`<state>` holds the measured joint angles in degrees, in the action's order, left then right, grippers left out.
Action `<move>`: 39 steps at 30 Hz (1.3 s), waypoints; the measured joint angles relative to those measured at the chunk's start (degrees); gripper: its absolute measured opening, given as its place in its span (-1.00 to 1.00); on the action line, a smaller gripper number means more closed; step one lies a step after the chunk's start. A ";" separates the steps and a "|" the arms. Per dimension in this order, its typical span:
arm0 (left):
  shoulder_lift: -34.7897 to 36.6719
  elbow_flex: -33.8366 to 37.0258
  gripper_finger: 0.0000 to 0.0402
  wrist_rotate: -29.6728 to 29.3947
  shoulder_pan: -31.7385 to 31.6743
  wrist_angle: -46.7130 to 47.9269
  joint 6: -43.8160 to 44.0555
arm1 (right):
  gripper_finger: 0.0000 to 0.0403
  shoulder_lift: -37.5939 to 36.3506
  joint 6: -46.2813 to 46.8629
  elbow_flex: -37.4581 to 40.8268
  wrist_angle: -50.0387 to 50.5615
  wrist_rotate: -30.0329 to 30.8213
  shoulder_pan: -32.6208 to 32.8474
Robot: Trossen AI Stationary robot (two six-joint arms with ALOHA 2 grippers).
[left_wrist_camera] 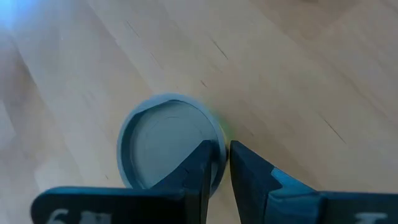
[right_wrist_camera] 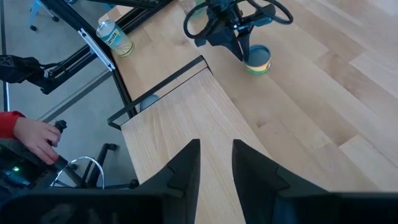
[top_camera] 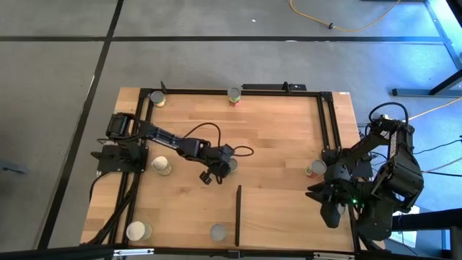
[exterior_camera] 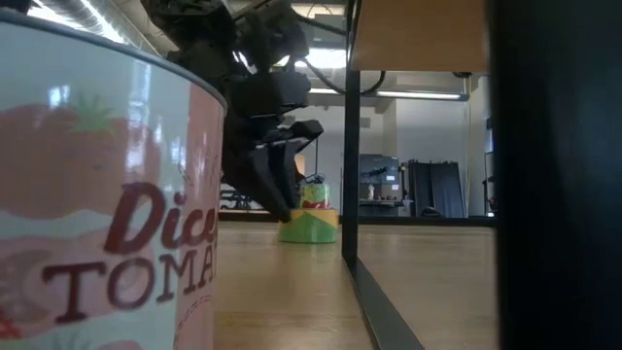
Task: Pick and place cans onto a shelf
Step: Put the canned mushroom on the shelf
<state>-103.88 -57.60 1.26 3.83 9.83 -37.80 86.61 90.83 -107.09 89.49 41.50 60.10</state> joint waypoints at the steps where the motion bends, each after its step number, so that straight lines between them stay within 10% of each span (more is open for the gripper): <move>1: 0.02 0.00 -0.74 -0.08 -0.02 -0.14 0.00 | -0.53 0.00 0.00 0.00 -0.02 0.00 0.00; 26: 1.81 0.08 -0.98 -4.30 1.97 3.44 23.30 | -0.53 0.00 0.00 0.00 -0.07 0.00 0.00; 39: 8.46 -9.76 -0.99 -8.47 1.93 20.64 25.73 | -0.53 -0.02 -0.01 -0.02 -0.05 -0.13 0.00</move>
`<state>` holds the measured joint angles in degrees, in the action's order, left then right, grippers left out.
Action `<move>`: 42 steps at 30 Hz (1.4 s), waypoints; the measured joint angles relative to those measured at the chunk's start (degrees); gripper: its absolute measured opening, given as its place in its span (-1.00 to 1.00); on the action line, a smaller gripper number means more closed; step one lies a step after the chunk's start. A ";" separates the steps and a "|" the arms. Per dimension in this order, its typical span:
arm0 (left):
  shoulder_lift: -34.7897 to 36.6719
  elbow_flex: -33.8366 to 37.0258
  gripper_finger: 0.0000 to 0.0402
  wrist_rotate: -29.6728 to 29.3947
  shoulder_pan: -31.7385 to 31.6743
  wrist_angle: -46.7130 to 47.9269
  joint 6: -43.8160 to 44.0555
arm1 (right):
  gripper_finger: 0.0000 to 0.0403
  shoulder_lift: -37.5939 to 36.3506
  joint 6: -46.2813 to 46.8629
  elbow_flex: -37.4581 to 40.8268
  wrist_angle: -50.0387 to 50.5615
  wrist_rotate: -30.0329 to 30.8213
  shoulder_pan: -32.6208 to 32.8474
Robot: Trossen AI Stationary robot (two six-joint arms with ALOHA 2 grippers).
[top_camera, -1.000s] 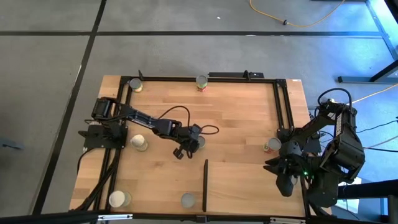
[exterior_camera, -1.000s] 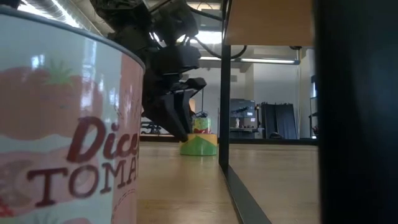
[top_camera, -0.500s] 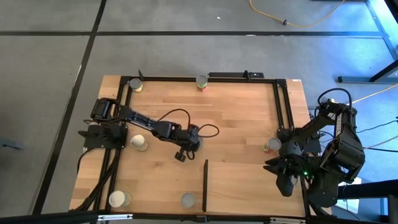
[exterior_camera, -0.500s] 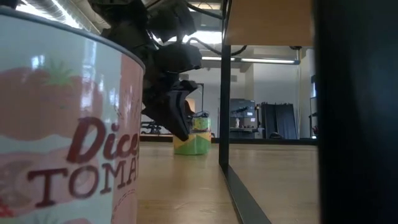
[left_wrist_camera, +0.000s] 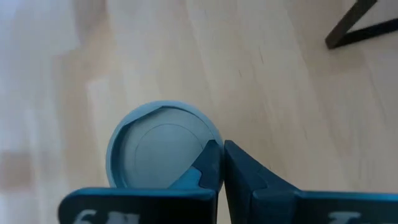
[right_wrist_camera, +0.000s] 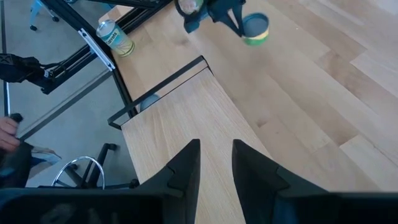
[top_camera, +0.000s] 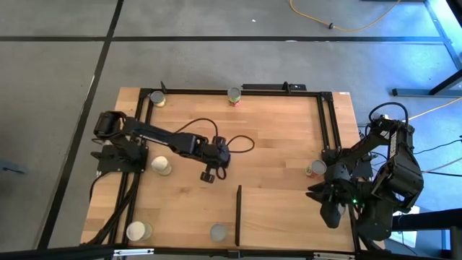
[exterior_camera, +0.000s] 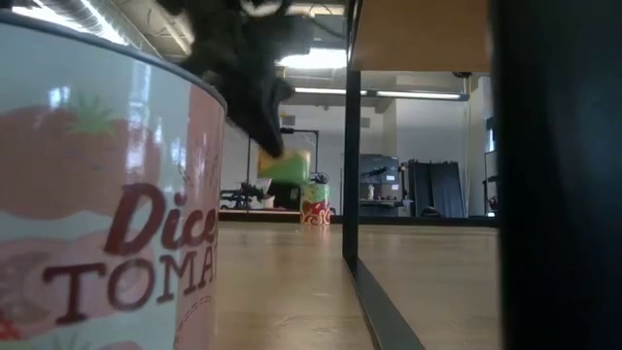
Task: Pick and place cans onto a shelf
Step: Put the canned mushroom on the shelf
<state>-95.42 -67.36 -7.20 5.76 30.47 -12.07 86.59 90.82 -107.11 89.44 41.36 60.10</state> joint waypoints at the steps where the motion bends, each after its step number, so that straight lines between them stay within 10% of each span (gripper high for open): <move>1: 0.35 -1.45 -0.99 -0.67 0.02 2.37 0.00 | -0.53 -0.02 -0.01 0.00 -0.01 0.04 0.02; 13: 0.19 -22.36 -1.00 -9.26 0.00 21.10 -4.36 | -0.53 -0.02 -0.40 0.00 0.01 0.02 0.02; 25: 0.17 -36.76 -1.00 -12.61 2.83 17.91 -8.02 | -0.53 -0.02 -1.28 0.00 0.03 1.13 0.02; 42: -15.75 -55.46 -1.00 6.07 7.70 17.07 -16.65 | -0.53 -0.02 -7.40 0.00 0.56 8.71 -0.23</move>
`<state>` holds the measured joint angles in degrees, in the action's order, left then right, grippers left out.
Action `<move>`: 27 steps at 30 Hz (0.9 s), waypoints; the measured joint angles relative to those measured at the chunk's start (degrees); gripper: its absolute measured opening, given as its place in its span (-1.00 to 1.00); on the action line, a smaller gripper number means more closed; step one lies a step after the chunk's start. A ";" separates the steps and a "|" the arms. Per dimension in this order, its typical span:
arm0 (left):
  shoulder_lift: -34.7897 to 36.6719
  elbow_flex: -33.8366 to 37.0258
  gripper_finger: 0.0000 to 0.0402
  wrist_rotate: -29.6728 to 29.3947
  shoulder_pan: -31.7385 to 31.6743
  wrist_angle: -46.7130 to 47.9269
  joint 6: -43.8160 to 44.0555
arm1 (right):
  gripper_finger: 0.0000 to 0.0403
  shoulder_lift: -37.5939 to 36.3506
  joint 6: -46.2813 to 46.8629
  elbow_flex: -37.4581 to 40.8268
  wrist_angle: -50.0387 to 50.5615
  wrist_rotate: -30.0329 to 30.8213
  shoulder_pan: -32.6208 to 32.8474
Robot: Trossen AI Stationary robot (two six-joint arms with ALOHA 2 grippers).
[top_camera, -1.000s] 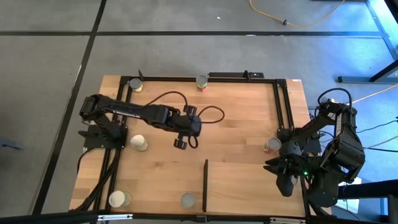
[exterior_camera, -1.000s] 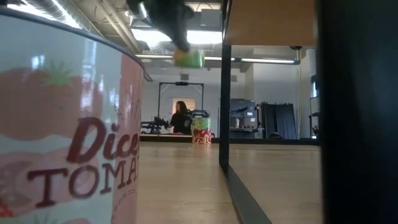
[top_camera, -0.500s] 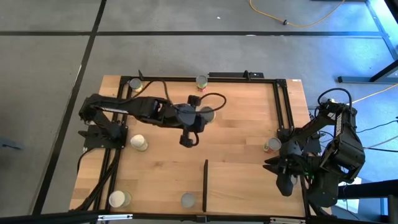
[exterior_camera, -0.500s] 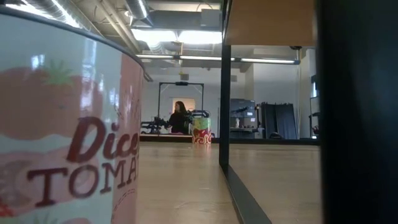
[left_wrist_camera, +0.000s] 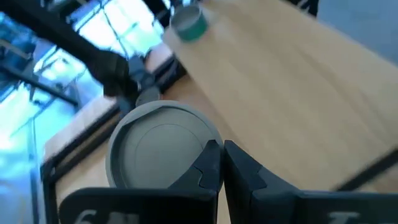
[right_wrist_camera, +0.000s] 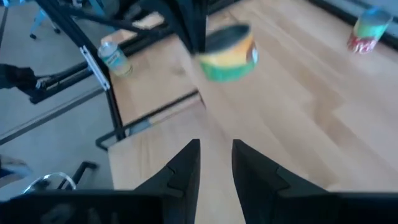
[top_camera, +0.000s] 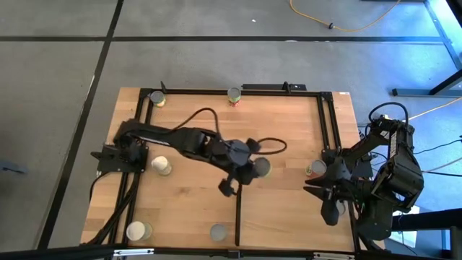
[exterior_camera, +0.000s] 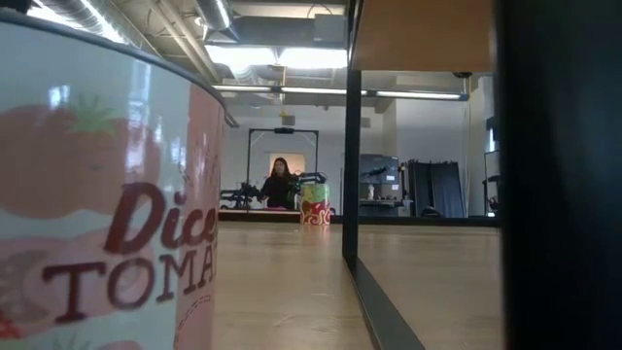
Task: Pick and place cans onto a shelf
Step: Put the canned mushroom on the shelf
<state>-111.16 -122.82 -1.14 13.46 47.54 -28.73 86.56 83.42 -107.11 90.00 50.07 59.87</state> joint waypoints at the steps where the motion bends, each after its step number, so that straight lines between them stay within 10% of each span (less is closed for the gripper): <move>1: -0.93 -1.34 -1.00 1.05 -0.04 -0.17 -0.28 | -0.53 0.00 -0.03 0.00 0.00 0.48 -0.08; 27: -13.39 -10.65 -1.00 10.98 6.51 3.13 -2.43 | -0.53 0.00 -2.95 0.00 -0.09 1.48 -0.12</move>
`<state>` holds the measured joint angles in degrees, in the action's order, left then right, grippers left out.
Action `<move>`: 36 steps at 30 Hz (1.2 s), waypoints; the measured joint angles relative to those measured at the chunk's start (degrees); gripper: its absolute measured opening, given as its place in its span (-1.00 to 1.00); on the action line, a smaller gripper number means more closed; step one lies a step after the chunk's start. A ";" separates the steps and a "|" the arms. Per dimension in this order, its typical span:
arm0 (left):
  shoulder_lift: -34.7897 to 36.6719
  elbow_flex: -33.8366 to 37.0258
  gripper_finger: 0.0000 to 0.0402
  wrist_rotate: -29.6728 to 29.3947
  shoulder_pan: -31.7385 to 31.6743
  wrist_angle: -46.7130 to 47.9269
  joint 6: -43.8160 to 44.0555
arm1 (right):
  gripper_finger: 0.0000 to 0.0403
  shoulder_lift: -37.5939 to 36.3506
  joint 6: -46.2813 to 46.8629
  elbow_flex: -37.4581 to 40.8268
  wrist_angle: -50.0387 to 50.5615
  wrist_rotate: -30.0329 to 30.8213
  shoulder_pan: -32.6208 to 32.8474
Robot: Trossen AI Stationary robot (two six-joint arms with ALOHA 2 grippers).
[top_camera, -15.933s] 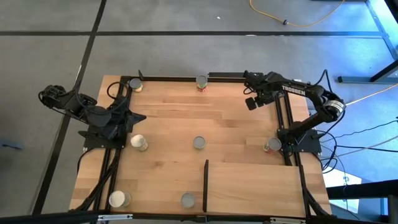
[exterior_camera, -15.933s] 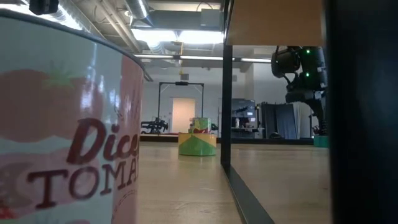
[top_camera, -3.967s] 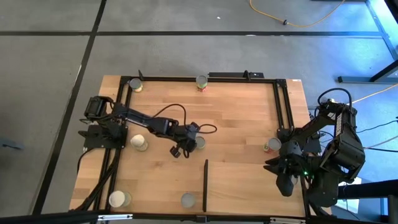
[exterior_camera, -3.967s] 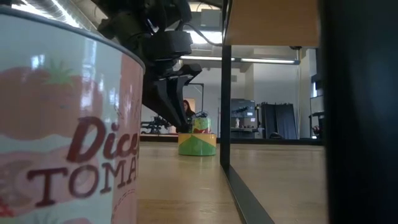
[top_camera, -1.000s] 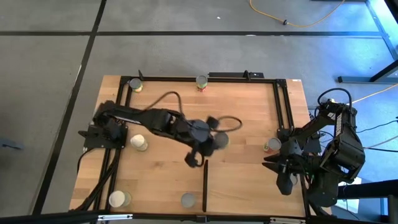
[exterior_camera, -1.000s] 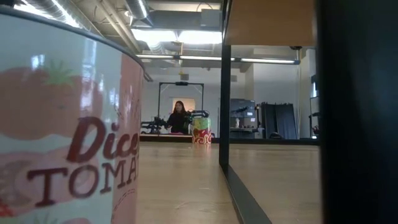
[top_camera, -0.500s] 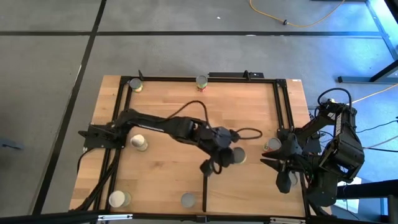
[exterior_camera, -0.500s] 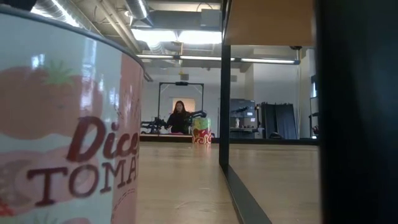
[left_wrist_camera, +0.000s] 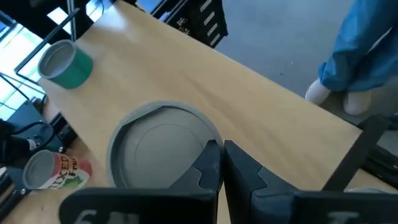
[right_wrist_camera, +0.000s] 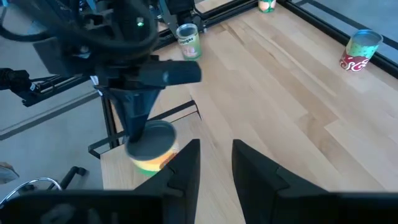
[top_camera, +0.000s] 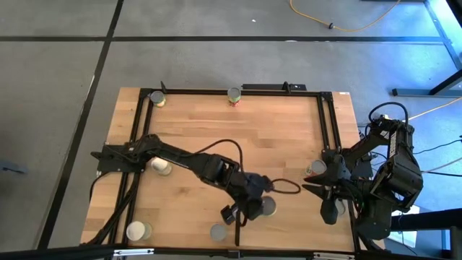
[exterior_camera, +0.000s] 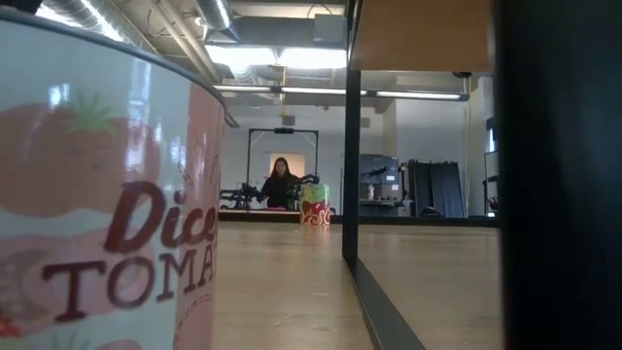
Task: Pick and place cans onto a shelf
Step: Put the canned mushroom on the shelf
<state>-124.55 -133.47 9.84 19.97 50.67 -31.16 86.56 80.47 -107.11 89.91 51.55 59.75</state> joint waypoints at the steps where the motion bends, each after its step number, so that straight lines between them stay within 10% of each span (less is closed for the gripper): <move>1: 0.00 0.00 -1.00 -0.06 0.18 -0.02 0.00 | -0.53 0.00 0.00 0.00 0.00 0.00 0.00; 9: 0.11 2.33 -1.00 -7.54 0.01 -0.07 1.06 | -0.53 0.00 0.00 0.00 -0.33 -0.07 0.00; 36: 0.04 10.34 -0.86 -5.25 -0.03 -3.80 11.28 | -0.53 0.00 -0.15 0.00 -0.31 -0.17 -0.01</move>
<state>-124.51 -123.13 4.59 19.94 46.88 -19.87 86.56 80.31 -107.11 89.60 51.37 59.74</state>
